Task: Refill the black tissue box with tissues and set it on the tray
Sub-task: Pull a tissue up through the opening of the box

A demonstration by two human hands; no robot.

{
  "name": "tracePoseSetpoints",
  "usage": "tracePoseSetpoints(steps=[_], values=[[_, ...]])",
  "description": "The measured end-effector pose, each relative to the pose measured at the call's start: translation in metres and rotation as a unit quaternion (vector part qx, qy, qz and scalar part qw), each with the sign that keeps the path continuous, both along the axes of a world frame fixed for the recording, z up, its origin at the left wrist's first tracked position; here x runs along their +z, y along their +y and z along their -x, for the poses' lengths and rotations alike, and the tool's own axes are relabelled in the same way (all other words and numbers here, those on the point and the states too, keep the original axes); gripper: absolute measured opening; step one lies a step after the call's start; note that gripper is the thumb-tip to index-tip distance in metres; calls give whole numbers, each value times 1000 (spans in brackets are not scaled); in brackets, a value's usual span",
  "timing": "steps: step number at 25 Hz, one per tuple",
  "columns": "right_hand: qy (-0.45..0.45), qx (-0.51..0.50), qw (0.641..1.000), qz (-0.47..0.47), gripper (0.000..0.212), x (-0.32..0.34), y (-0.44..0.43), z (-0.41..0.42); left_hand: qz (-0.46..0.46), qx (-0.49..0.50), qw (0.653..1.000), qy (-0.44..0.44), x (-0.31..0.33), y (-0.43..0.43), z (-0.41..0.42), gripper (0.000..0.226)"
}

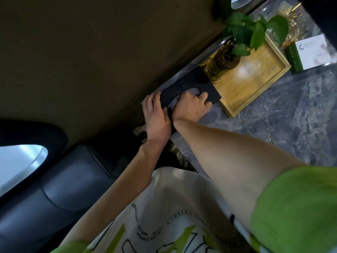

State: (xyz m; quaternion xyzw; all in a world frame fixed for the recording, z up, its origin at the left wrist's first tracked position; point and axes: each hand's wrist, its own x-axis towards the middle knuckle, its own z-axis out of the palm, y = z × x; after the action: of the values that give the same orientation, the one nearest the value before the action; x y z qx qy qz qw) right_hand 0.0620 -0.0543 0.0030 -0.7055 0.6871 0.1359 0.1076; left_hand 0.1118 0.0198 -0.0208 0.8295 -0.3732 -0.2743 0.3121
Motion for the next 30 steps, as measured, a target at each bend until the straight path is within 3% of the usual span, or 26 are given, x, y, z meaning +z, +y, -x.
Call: tracePoseSetpoints(steps=[5,11,15,18,27,30], values=[[-23,-4,1000,12,21,-4,-4,6,9,-10,1000,0,-1,3,-2,47],[-171,-7,985,-26,14,-3,-13,31,17,-18,1000,-14,4,5,-2,47],[-396,-76,909,-103,8,5,-22,55,4,-9,1000,1,9,5,-3,49],[-488,-145,850,-137,12,17,-23,67,-8,-7,1000,11,12,5,-3,51],[-577,-368,682,-257,9,32,-28,91,52,3,999,7,28,1,15,40],[-591,-399,648,-268,4,35,-28,98,79,-19,990,115,40,-7,23,38]])
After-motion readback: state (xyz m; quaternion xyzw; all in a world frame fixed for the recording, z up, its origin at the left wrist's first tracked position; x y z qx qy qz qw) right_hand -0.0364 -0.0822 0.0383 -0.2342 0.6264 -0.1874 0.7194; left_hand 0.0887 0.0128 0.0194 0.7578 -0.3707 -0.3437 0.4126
